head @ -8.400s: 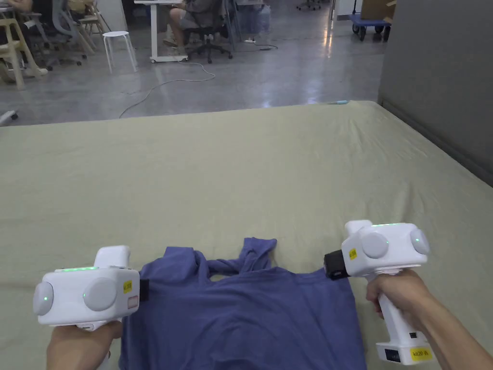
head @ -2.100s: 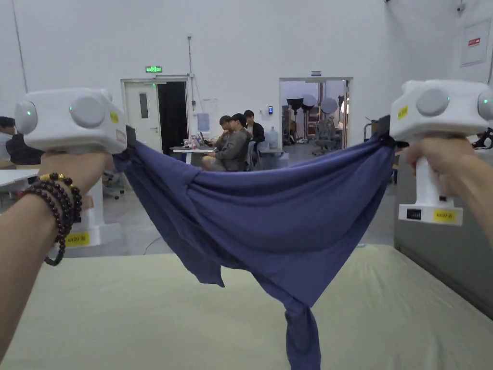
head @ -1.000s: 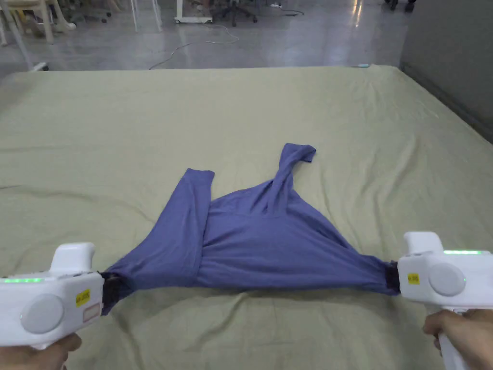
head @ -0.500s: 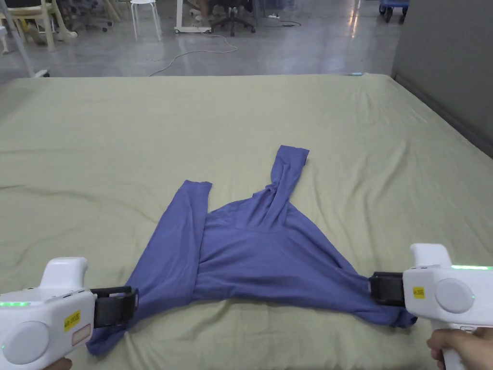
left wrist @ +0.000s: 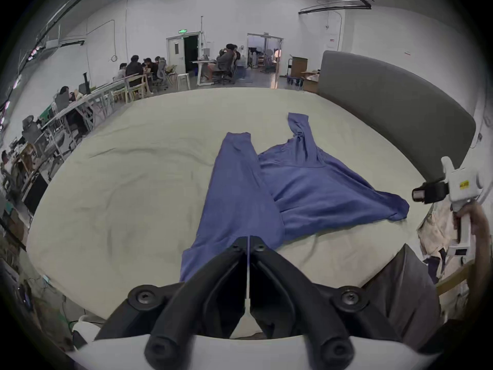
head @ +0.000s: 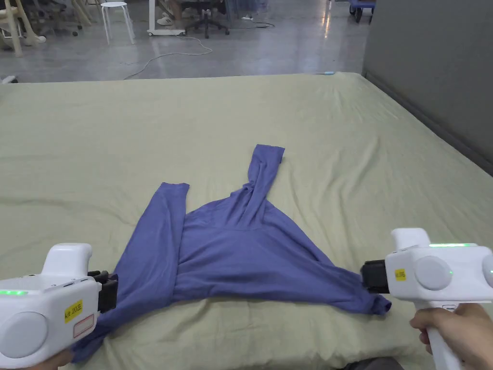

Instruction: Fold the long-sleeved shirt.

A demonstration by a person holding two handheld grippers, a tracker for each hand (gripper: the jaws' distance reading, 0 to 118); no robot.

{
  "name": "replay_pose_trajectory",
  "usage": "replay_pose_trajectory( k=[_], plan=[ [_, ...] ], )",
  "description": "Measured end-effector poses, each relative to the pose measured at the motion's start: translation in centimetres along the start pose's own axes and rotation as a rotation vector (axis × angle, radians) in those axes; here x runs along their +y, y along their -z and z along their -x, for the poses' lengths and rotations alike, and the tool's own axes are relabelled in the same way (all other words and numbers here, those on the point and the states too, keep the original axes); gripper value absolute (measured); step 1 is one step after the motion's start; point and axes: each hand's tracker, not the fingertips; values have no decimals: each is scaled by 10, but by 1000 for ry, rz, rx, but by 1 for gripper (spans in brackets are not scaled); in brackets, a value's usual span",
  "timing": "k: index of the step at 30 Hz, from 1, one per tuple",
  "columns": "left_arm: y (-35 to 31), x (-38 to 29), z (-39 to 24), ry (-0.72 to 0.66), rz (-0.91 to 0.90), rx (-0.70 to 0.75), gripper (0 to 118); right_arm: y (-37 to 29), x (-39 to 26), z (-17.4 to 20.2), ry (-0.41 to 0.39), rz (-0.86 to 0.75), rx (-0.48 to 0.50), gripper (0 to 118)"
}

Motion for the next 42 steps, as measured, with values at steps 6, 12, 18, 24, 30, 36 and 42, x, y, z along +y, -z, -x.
replay_pose_trajectory(
  k=[6, 12, 18, 24, 30, 36, 42],
  plan=[
    [10, 7, -8, 31, 24, -20, 0, 44, -9, 4, 10, 88, -11, 83],
    [36, 41, -25, 85, 30, -74, 0, 75, -6, 7, 35, 110, 58, 48],
    [121, 110, -52, 177, 62, -130, 118, 75, -5, 19, -21, 98, 47, 6],
    [264, 175, -78, 280, 201, -30, 115, 79, -5, 19, -30, 94, 44, 6],
    [346, 186, -70, 283, 345, -39, 109, 81, -4, 16, -12, 102, 66, 6],
    [337, 178, -71, 248, 347, -79, 55, 85, -3, 18, -15, 100, 64, 6],
    [307, 188, -66, 195, 319, -141, 0, 77, 8, 13, -8, 110, 81, 6]
  ],
)
